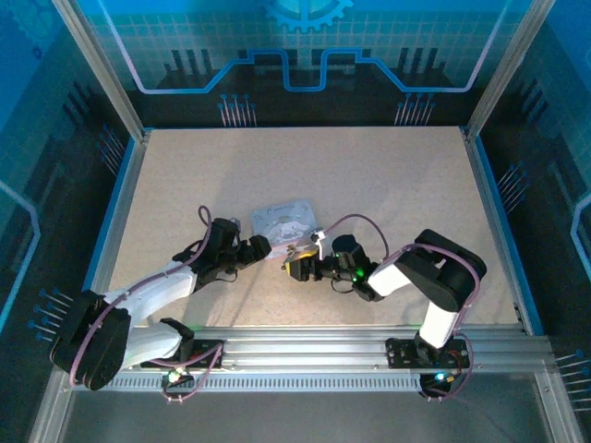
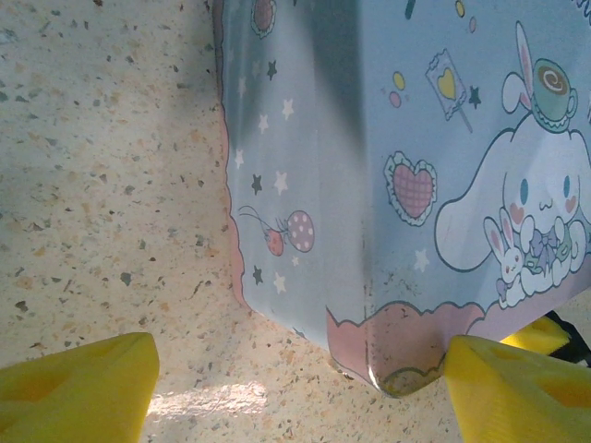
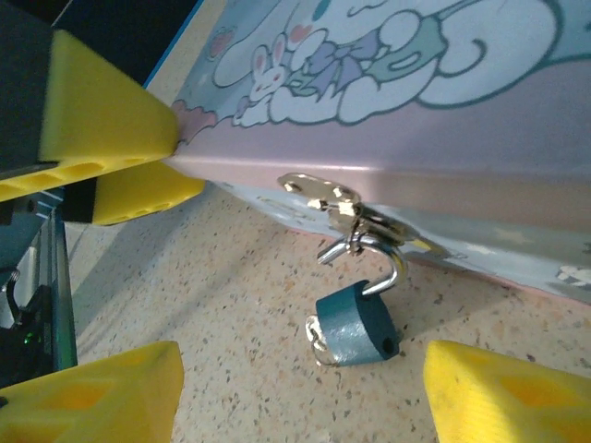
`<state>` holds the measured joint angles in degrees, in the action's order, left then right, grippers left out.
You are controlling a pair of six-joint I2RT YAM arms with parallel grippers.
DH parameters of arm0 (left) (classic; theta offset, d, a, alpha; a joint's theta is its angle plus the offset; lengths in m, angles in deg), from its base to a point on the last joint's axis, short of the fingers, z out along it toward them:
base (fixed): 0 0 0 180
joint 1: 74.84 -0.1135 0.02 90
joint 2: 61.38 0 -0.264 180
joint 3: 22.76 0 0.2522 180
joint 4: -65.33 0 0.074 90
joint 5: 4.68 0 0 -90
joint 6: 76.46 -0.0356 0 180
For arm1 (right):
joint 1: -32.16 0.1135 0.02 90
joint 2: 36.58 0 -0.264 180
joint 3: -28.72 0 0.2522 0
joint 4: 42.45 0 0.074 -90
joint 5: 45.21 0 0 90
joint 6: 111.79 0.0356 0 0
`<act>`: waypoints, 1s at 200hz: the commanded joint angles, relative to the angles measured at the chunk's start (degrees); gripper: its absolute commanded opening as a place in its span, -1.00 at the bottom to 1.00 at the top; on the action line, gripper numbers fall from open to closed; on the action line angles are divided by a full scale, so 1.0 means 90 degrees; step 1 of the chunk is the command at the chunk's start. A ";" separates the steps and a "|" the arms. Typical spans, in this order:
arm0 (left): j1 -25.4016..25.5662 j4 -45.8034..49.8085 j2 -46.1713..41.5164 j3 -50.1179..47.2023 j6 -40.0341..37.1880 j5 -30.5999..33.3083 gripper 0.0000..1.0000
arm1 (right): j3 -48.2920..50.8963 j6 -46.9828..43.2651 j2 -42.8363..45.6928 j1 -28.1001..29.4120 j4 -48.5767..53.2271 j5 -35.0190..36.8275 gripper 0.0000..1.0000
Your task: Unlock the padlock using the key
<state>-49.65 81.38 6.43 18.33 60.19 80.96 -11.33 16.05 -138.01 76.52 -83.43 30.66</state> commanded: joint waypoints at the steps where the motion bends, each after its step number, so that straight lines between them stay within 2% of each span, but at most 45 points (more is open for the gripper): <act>1: 0.0072 0.0082 0.0013 -0.0163 0.0090 0.0011 0.64 | -0.0213 0.0111 -0.0225 0.0064 -0.0397 0.0076 0.40; 96: 0.0081 0.0036 0.0099 -0.0127 0.0114 0.0000 0.65 | -0.0480 0.0234 -0.0848 -0.0070 -0.1011 -0.0205 0.36; 200: 0.0091 0.0007 0.0161 -0.0107 0.0129 -0.0004 0.64 | -0.0341 0.0228 -0.0937 -0.0144 -0.1253 -0.0441 0.03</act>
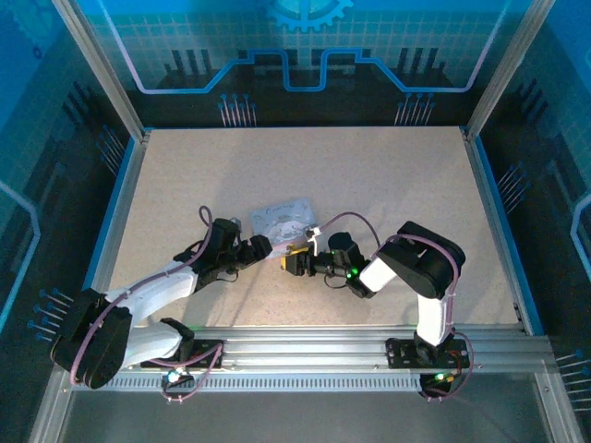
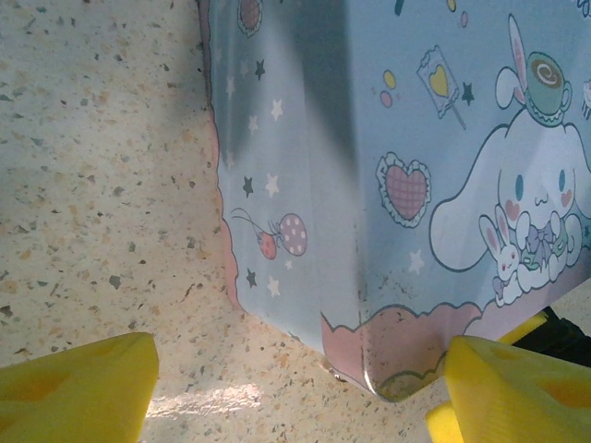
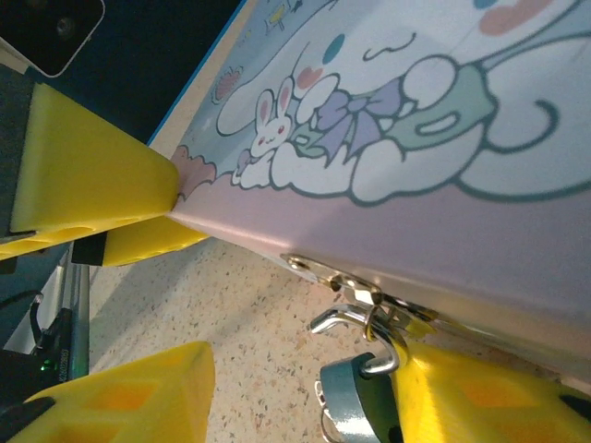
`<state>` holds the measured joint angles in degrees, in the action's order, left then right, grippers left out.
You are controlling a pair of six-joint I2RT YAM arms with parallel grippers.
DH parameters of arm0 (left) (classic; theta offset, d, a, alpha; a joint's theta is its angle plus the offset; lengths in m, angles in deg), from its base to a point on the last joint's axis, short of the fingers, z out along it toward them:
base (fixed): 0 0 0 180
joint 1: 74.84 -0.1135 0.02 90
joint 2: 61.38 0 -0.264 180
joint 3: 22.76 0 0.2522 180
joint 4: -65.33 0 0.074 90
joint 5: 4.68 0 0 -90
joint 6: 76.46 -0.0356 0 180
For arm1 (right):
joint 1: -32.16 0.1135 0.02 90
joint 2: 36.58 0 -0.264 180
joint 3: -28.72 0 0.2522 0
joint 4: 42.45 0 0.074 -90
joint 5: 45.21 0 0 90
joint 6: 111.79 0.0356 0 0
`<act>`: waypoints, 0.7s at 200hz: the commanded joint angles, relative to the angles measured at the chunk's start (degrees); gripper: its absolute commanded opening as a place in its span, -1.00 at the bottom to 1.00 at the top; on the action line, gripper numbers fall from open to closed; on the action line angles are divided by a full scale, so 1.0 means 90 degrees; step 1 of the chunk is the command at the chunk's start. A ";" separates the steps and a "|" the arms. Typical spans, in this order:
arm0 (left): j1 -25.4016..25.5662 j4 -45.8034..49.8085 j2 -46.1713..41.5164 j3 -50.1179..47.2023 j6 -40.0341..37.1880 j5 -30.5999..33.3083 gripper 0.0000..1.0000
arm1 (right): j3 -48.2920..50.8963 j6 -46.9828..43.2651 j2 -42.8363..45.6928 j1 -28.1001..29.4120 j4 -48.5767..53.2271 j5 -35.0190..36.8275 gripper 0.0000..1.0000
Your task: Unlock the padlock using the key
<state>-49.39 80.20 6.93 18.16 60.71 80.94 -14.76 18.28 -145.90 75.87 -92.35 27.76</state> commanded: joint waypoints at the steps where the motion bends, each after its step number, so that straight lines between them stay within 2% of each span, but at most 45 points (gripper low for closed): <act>1: 0.0062 0.0135 0.0110 -0.0088 0.0075 -0.0001 0.64 | 0.0040 -0.0019 -0.0060 -0.0076 -0.0261 -0.0114 0.03; 41: 0.0072 0.0132 0.0110 -0.0088 0.0082 -0.0019 0.64 | -0.0008 0.0010 -0.0081 -0.0109 -0.0241 -0.0092 -0.07; 140: 0.0081 0.0146 0.0154 -0.0058 0.0075 -0.0020 0.64 | -0.0248 0.0037 -0.0206 -0.0138 -0.0241 -0.0172 -0.09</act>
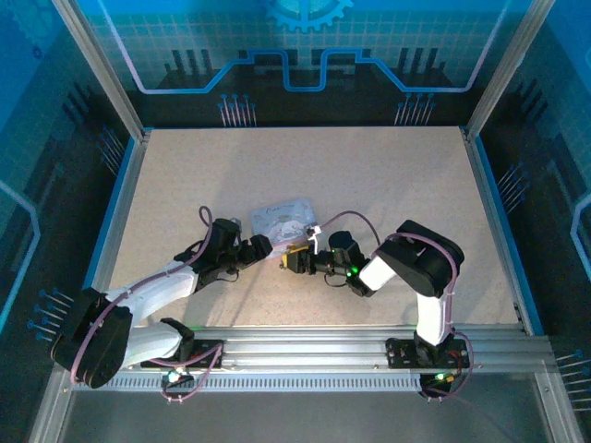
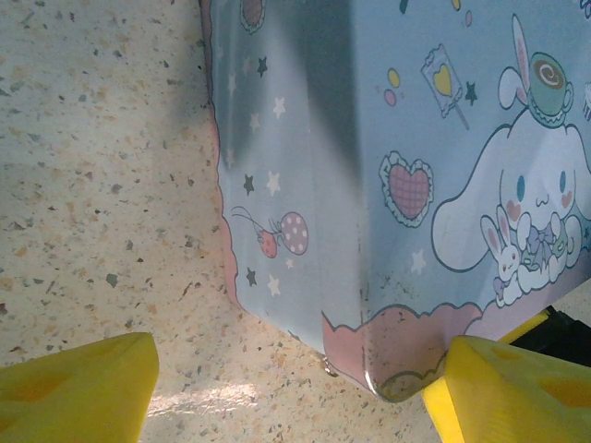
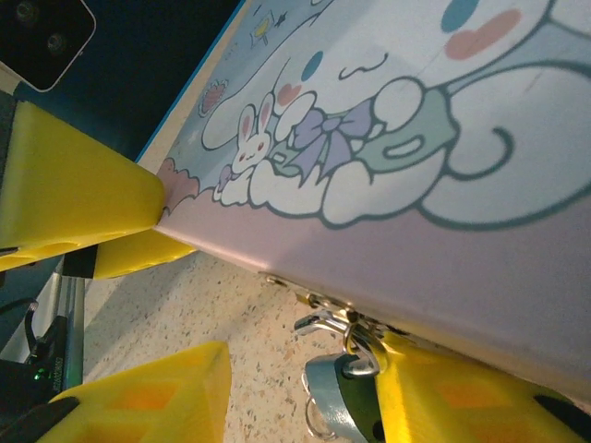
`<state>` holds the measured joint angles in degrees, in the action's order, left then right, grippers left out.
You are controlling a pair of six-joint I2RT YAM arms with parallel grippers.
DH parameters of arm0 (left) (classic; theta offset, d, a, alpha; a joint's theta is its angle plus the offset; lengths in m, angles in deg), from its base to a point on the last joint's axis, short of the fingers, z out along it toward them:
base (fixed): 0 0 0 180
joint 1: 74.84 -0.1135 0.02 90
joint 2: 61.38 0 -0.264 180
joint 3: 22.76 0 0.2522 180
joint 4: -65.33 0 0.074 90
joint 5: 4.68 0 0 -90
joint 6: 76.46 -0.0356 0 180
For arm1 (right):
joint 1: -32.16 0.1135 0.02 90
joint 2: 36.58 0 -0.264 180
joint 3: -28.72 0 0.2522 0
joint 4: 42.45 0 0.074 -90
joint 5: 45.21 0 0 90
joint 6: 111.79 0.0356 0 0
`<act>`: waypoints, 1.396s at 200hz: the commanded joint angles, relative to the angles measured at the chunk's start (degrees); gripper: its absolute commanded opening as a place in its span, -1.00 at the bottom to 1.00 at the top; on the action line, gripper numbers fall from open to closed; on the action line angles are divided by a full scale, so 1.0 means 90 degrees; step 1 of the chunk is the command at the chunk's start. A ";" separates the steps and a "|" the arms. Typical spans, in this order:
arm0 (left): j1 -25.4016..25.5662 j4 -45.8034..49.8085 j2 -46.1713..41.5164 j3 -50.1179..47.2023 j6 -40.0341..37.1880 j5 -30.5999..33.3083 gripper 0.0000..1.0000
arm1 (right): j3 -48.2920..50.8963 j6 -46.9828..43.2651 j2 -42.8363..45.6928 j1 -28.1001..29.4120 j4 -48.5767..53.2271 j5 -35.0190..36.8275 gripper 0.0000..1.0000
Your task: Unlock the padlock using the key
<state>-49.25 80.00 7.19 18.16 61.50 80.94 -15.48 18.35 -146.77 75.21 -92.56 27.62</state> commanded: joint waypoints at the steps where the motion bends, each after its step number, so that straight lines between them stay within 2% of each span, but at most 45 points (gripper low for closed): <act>1: 0.0067 0.0165 0.0125 -0.0053 -0.0010 -0.0020 0.64 | -0.0171 0.0031 -0.0105 -0.0066 -0.0217 -0.0155 -0.09; 140: 0.0158 0.0197 0.0124 -0.0038 0.0035 0.0027 0.65 | -0.0142 0.0293 -0.0171 -0.0144 -0.0270 0.0080 -0.87; 184: 0.0165 0.0269 0.0048 -0.0037 0.0053 0.0076 0.64 | -0.0037 0.0707 -0.0185 -0.0139 -0.0473 0.0298 -0.94; 279: 0.0170 0.0198 0.0113 -0.0169 0.0037 0.0116 0.65 | 0.0296 0.1412 -0.0108 -0.0157 -0.0947 0.0684 -0.95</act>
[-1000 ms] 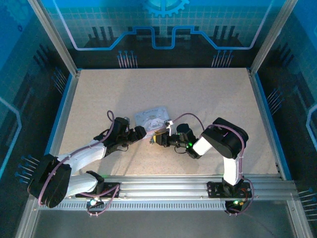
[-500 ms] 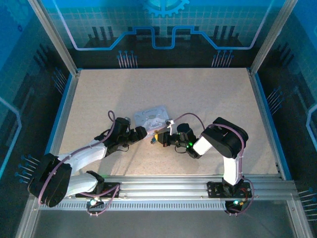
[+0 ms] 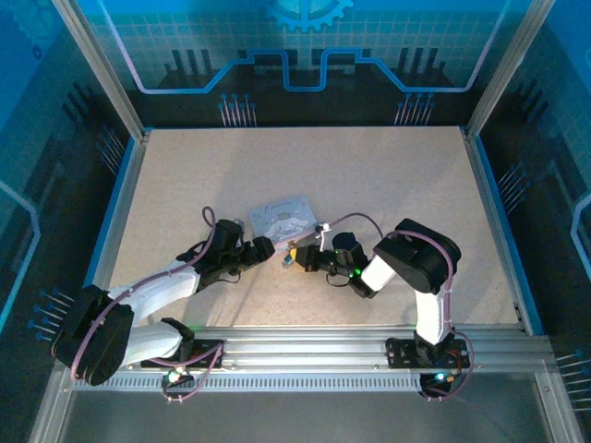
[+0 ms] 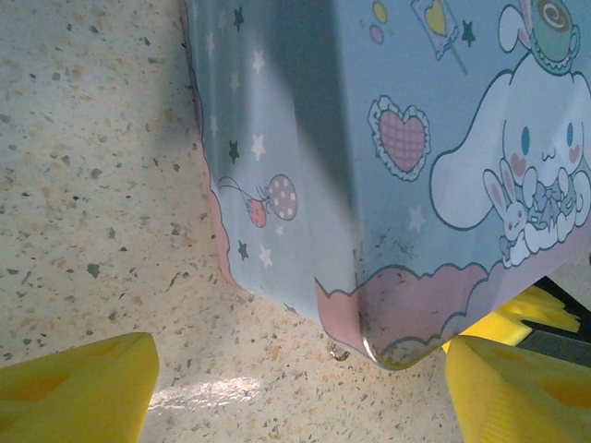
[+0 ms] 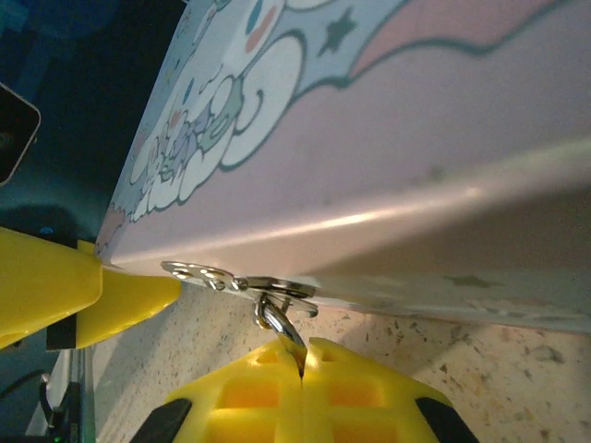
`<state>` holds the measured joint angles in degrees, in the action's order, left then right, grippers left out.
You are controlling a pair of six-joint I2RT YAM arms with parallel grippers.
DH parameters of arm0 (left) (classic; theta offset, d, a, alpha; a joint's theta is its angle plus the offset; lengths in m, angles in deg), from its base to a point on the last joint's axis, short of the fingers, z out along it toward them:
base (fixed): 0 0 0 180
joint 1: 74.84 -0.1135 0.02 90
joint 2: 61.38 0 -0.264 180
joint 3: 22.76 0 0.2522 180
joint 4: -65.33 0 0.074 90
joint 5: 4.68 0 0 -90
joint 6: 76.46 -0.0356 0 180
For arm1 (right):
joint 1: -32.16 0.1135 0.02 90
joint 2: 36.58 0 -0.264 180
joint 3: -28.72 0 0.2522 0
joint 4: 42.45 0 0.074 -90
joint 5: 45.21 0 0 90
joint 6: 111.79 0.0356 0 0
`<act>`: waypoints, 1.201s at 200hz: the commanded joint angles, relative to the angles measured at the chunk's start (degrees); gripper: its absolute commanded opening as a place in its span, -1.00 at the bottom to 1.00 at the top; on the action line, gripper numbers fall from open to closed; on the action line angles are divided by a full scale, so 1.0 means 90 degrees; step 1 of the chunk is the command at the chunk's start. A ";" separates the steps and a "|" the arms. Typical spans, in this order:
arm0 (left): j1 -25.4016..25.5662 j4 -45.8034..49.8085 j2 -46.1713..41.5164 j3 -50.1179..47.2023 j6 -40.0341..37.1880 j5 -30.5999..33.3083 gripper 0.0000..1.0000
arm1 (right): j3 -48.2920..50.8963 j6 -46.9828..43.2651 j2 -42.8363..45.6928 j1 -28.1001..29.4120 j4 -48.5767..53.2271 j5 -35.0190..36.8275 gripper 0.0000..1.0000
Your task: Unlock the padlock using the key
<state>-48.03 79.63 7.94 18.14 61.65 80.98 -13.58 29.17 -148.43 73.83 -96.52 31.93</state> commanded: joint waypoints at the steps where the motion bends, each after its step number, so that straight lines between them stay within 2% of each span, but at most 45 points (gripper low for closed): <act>1: 0.0037 0.0232 0.0036 -0.0170 0.0027 0.0111 0.64 | 0.0094 0.0213 0.0076 -0.0002 -0.0504 0.0212 -0.95; 45: 0.0077 0.0123 0.0091 -0.0230 0.0083 0.0111 0.64 | 0.0229 0.0258 0.0308 -0.0033 -0.0479 0.0309 -0.94; 158: 0.0241 0.0103 -0.0104 -0.0210 0.0192 0.0140 0.65 | 0.0342 0.1397 0.0489 -0.0037 -0.0745 0.0957 -0.92; 219: 0.0239 0.0468 -0.0805 -0.0161 0.0147 0.0361 0.67 | 0.0647 0.1008 0.1117 -0.0041 0.0005 0.1138 -0.91; 240: 0.0242 0.0734 -0.1067 -0.0105 0.0052 0.0477 0.69 | 0.0680 0.0638 0.1575 -0.0041 0.0729 0.1026 -0.91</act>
<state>-46.15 82.34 1.09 16.69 62.77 83.01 -8.20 38.94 -138.81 73.72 -96.11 40.54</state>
